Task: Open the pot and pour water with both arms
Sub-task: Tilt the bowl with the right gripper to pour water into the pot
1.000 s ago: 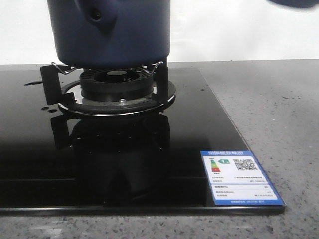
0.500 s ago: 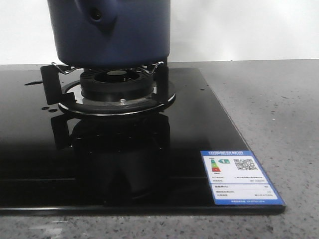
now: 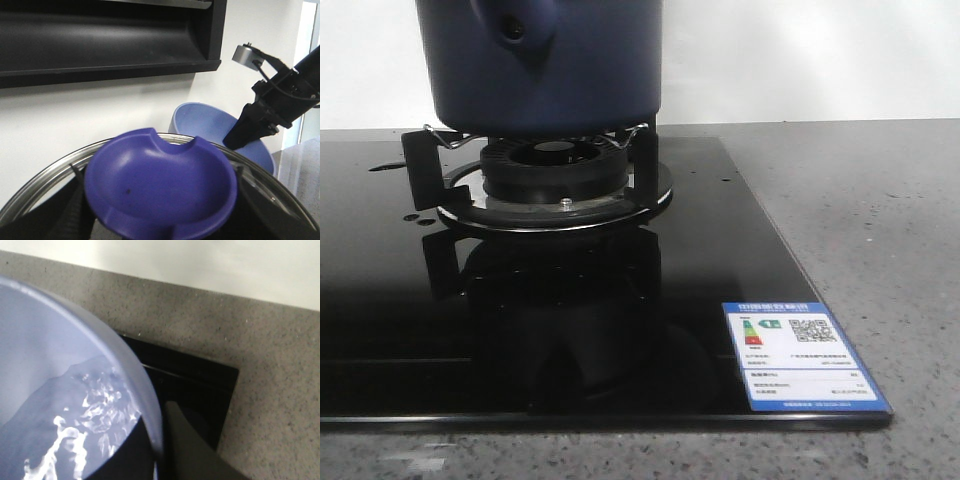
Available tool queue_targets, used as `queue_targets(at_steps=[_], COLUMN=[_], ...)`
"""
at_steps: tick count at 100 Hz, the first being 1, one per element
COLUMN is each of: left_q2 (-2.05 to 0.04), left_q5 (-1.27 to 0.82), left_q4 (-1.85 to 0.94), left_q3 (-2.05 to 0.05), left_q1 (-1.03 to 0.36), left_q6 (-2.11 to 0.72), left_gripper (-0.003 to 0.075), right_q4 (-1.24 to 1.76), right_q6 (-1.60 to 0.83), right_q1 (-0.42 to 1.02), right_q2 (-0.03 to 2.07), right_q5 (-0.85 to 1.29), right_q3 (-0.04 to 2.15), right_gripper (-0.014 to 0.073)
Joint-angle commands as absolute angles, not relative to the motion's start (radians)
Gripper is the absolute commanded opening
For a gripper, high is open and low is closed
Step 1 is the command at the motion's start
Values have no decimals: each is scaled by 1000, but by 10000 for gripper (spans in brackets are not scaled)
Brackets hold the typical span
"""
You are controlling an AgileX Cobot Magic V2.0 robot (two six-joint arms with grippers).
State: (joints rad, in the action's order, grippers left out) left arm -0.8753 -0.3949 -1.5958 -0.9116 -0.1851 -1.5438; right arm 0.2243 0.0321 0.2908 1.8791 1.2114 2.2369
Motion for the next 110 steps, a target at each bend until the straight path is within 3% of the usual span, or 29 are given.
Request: queue_targets(at_steps=[1, 54, 110], left_q2=[-848, -837, -837], left_q5=[-379, -361, -361], left_q4=[-1651, -1651, -1651], left_q3=[-949, -949, -949], left_q1=[-192, -192, -192], left_q6=[-1535, -1535, -1535], left_gripper=[206, 206, 206], right_q4=[225, -238, -433], right_q6=[38, 38, 40], right_q1=[306, 500, 552], right_q2=[1827, 1836, 1910], right_q5=[1082, 903, 866], right_q3=[2274, 2272, 2270], right_gripper=[-58, -58, -58])
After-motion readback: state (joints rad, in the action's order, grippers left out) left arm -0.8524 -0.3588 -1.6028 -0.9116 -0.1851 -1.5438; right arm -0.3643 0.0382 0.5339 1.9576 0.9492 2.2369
